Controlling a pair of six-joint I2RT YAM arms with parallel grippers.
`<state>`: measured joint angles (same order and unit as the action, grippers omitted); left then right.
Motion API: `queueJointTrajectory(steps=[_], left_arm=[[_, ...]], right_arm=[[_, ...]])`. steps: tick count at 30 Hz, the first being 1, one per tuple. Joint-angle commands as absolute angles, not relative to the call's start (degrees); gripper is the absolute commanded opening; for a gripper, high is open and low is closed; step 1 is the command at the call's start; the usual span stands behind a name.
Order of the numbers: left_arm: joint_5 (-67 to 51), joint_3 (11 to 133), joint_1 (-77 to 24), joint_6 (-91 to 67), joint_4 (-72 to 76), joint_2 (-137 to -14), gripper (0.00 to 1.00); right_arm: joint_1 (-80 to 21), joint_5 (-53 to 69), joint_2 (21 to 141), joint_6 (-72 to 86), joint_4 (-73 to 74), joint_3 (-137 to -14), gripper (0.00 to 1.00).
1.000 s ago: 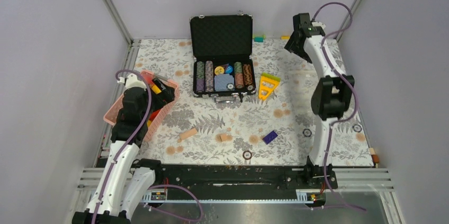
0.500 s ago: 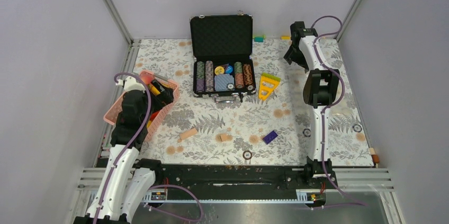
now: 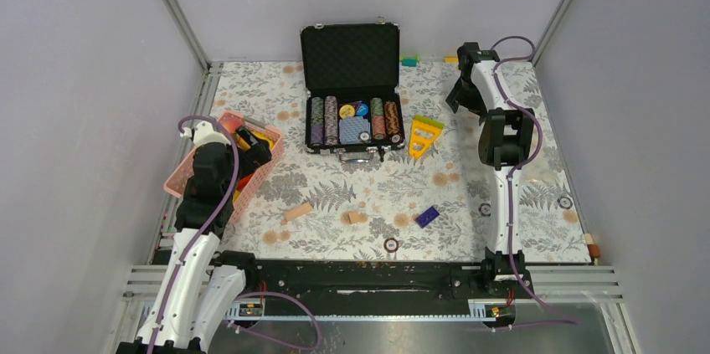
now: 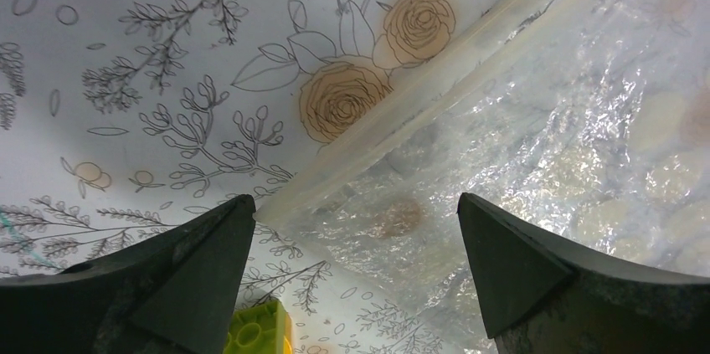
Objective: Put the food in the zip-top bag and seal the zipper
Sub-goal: Pick up the zipper food storage bag at the center of the board.
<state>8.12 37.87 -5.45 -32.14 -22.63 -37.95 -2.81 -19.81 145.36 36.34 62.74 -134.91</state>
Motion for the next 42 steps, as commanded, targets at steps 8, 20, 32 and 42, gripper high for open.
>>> queueJointTrajectory(steps=[8,20,32,42], left_arm=[[10.37,39.02,-5.24,-32.34,-21.4,-38.01,0.99],[11.95,38.62,-5.23,-32.51,-21.84,-37.31,0.99],[12.17,38.61,-5.24,-32.73,-22.14,-37.42,0.99],[9.16,38.51,-5.2,-33.07,-21.59,-37.61,0.99]], right_arm=[[-2.64,-19.82,144.51,35.62,67.46,-132.63,0.96],[-2.14,-18.51,142.32,36.6,65.03,-127.05,0.61],[-1.43,-16.39,137.0,37.33,58.09,-117.81,0.0],[-1.72,-15.35,113.12,25.57,43.22,-96.7,0.0]])
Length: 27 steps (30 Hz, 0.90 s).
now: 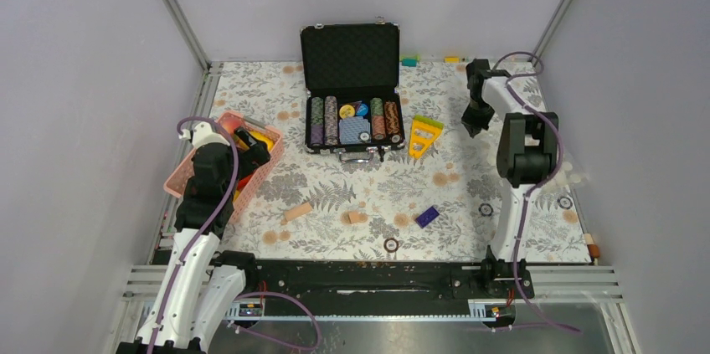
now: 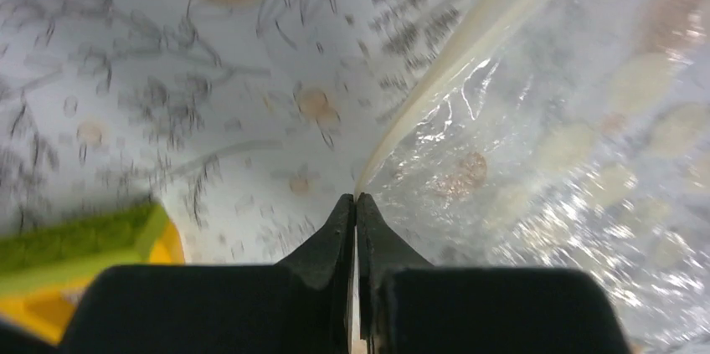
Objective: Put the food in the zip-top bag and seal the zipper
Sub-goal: Pick up the zipper food storage bag at the center of the board, then open the zipper of the food storage bag at the center of the board.
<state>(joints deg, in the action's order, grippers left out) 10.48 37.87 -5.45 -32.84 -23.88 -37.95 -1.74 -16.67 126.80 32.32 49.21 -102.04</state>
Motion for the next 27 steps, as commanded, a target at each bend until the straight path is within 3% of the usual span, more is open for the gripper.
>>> queueJointTrajectory(steps=[1,6,12,16,21,27], left_arm=[[8.51,38.5,-5.23,-33.25,-21.34,-37.57,0.99],[2.65,38.81,-5.25,-34.62,-20.07,-37.65,0.99],[-5.76,37.55,-5.26,-39.64,-18.73,-38.23,0.99],[-15.47,35.66,-5.24,-43.95,-14.94,-39.49,0.99],[-28.0,28.11,-6.08,-52.62,-0.02,-40.4,0.99],[-24.84,25.44,-16.07,-55.78,7.41,-42.36,0.99]], right_arm=[[-2.13,-15.01,110.13,24.09,42.2,-93.98,0.0],[-8.13,-17.4,95.86,21.88,39.04,-81.51,0.0],[-22.13,-14.27,79.84,21.52,33.26,-68.99,0.0],[-31.08,-7.51,71.45,22.29,30.02,-63.64,0.0],[-36.78,2.8,62.97,25.6,23.62,-55.71,0.0],[-42.38,10.92,59.33,29.01,18.14,-48.34,0.0]])
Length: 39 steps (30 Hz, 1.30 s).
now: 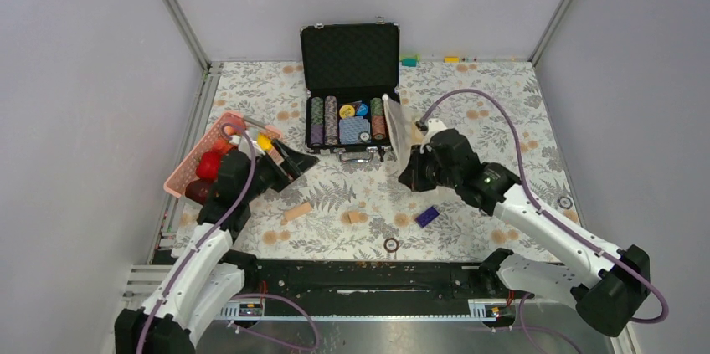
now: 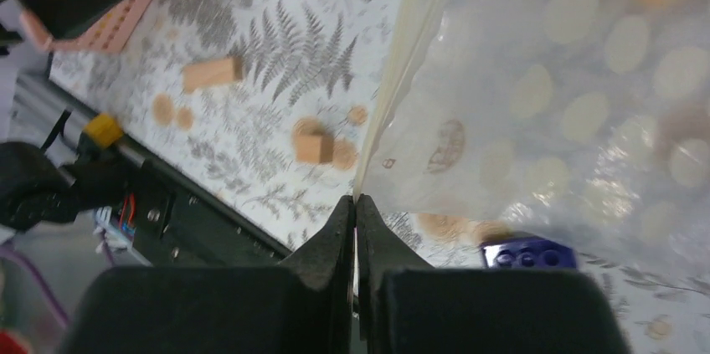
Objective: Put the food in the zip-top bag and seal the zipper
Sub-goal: Open the zipper of the food storage bag at the center of the board.
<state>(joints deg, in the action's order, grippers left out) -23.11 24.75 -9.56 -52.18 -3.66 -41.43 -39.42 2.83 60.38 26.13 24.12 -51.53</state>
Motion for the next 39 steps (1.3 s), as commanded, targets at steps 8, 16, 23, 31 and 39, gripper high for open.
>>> queueJointTrajectory(steps=[8,16,23,31,39], left_arm=[[-16.8,30.45,-31.78,-55.29,13.08,-53.69,0.99],[-13.41,33.53,-36.55,-56.03,12.29,-64.34,0.84],[-12.74,34.18,-37.7,-60.94,17.79,-71.03,0.78],[-10.67,34.58,-38.12,-63.94,19.47,-74.14,0.77],[-11.36,35.8,-38.41,-65.15,19.34,-77.58,0.77]], right_arm=[[-46.39,16.93,57.92,32.12,10.35,-42.51,0.0],[-46.58,15.93,56.28,33.94,8.72,-40.46,0.0],[-46.63,15.82,56.22,33.79,8.8,-39.45,0.0],[-46.67,16.13,56.62,33.62,8.25,-38.41,0.0],[-46.67,16.24,57.53,34.11,7.42,-37.97,0.0]])
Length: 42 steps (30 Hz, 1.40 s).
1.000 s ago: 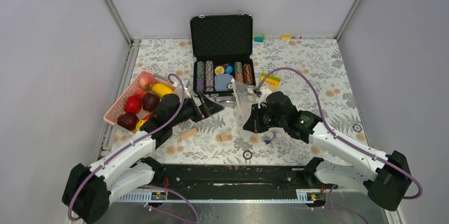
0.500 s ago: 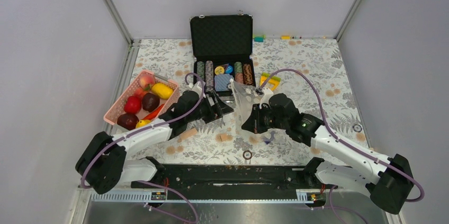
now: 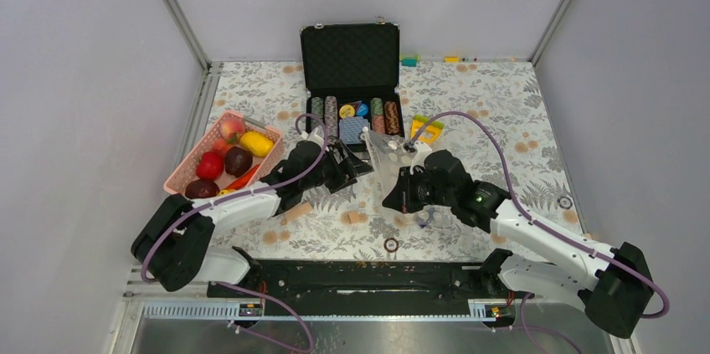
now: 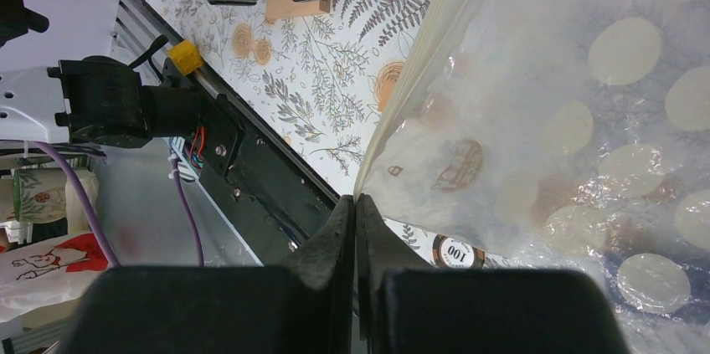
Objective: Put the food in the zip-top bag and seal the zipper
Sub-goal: Open the zipper of the food storage bag at the center of the board.
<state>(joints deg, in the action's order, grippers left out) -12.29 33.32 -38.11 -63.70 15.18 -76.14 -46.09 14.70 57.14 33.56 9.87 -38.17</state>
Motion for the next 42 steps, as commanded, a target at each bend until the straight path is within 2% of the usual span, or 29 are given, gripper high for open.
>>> queueJointTrajectory(steps=[1,11,18,22,31,32,34,37,38,39,42], left_arm=[[-11.38,35.85,-38.33,-65.39,19.46,-77.77,0.77],[-11.94,36.78,-38.4,-65.65,19.7,-79.9,0.77],[-14.5,38.91,-38.54,-65.73,20.15,-83.33,0.66],[-16.19,39.51,-38.91,-66.08,22.16,-84.99,0.51],[-18.88,43.98,-41.38,-65.01,23.74,-87.85,0.28],[-19.04,44.27,-41.55,-65.1,23.77,-88.25,0.22],[-20.19,44.86,-41.83,-65.17,24.07,-88.48,0.02],[-18.84,45.1,-42.46,-63.76,23.1,-86.77,0.0],[-17.78,44.94,-42.82,-63.06,22.34,-85.61,0.0],[-16.58,45.06,-43.0,-62.19,21.06,-84.21,0.0],[-11.94,46.65,-44.19,-57.58,12.53,-78.83,0.0]], right_arm=[[-46.67,16.49,57.66,34.2,7.22,-37.96,0.0],[-46.76,18.89,58.19,34.33,5.24,-36.84,0.0],[-46.93,19.5,58.39,33.95,3.57,-35.89,0.0],[-47.02,19.89,58.99,32.99,2.87,-35.65,0.0],[-47.02,18.54,54.91,31.23,1.84,-32.89,0.0],[-47.02,18.56,53.96,31.35,1.92,-32.43,0.0],[-47.02,18.01,51.81,31.38,2.95,-31.94,0.0],[-46.97,17.73,48.04,31.62,4.07,-31.24,0.0],[-47.02,17.38,46.92,31.76,4.57,-31.13,0.02],[-47.02,16.87,45.67,31.89,5.23,-31.05,0.1],[-46.96,14.44,42.76,32.71,7.31,-31.33,0.53]])
